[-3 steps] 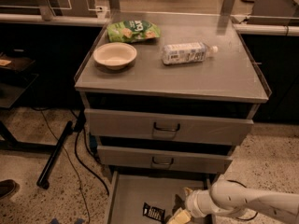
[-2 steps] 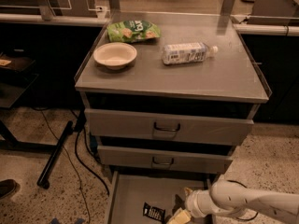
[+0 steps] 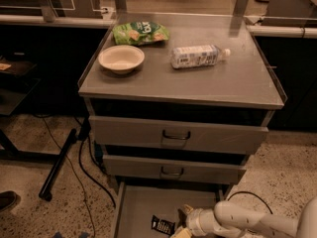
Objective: Pick rxbar chocolate from bottom drawer and place on counter
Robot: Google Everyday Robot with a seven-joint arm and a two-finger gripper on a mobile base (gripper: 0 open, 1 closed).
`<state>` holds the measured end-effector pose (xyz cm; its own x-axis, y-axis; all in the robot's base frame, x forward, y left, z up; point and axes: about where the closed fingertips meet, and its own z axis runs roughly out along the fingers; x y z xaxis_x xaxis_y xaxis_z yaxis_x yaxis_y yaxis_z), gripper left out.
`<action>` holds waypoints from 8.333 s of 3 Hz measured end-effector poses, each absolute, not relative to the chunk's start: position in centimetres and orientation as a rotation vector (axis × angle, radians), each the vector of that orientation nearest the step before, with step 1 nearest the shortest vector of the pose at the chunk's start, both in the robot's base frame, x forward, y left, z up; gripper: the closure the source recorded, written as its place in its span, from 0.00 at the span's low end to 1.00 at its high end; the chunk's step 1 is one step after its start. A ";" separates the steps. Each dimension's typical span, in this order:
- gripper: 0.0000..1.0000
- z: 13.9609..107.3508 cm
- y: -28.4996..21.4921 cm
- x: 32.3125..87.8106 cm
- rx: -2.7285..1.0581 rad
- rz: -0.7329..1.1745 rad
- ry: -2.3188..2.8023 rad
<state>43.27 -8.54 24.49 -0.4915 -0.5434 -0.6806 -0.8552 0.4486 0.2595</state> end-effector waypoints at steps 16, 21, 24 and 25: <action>0.95 9.7 -5.6 48.0 -1.055 0.741 2.179; 1.00 14.6 -5.2 47.4 -0.942 0.797 2.151; 1.00 22.0 -8.1 47.8 -0.820 0.737 2.188; 1.00 25.9 -10.7 48.2 -0.801 0.676 2.224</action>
Offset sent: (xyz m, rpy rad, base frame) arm 0.0193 0.0357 -0.0400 0.0146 -0.1140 -0.0344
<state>48.23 -10.65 25.88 -0.5874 -0.3502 -0.7297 -0.6969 0.6773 0.2359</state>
